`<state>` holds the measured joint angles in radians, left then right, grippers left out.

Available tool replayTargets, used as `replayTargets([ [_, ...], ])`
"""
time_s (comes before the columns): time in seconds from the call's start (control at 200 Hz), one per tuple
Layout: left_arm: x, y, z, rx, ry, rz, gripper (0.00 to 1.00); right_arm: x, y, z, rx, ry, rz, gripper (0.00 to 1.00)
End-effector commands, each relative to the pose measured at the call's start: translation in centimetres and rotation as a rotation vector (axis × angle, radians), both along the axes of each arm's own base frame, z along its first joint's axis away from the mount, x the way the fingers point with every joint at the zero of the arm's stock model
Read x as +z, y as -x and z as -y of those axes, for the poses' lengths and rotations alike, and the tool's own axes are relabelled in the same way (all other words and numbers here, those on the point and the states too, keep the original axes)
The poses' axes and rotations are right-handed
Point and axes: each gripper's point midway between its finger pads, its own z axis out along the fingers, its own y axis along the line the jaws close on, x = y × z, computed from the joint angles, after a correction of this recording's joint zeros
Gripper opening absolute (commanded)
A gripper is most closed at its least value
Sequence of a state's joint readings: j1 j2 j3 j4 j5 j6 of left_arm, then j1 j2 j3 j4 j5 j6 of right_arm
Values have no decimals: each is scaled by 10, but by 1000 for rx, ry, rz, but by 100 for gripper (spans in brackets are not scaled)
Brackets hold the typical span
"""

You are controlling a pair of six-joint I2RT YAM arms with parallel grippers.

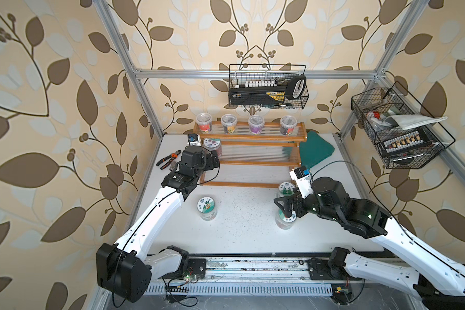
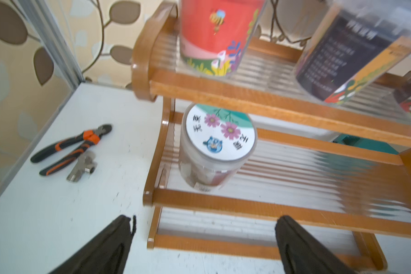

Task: Place the seed container on the shelf
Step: Place the seed jar on the shelf.

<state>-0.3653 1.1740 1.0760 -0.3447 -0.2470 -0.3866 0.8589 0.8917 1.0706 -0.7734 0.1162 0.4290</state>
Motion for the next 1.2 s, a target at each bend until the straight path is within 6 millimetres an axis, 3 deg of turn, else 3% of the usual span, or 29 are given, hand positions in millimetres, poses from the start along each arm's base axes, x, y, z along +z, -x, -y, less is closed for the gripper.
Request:
replayTargets([
  [0.0,-16,33,-5,25,79,-183,98,-8,2,10,-31,36,-39,99],
  [0.27,-23,86,23,-135,277,-272,98,-34,8,30,-102,103,-122,99],
  [0.585,-37,124,45,-281,399,-359,98,-84,12,63,-266,238,-259,99],
  [0.94,-41,144,72,-438,525,-394,98,-145,9,59,-321,204,-424,99],
  [1.195,-41,148,78,-473,556,-399,98,-164,4,50,-317,167,-475,99],
])
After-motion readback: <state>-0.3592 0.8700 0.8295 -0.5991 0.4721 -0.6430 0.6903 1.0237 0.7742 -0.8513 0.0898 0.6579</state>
